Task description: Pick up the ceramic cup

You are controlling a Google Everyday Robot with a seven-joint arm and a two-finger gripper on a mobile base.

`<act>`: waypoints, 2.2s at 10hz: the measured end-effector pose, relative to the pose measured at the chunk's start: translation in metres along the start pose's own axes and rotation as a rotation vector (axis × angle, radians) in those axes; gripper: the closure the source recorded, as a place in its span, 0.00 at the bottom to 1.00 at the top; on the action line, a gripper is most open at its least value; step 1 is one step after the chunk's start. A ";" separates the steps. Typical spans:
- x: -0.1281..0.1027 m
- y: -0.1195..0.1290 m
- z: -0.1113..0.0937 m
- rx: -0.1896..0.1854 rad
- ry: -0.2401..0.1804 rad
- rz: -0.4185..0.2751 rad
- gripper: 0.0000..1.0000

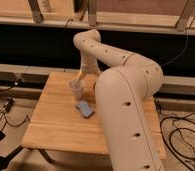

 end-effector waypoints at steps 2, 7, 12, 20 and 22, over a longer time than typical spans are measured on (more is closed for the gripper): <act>-0.001 0.010 0.018 -0.020 0.025 -0.020 0.20; -0.038 0.047 0.045 -0.040 0.000 -0.094 0.20; -0.047 0.053 0.051 -0.045 -0.008 -0.100 0.23; -0.047 0.052 0.048 -0.048 -0.009 -0.098 0.98; -0.051 0.057 0.034 -0.063 -0.032 -0.096 1.00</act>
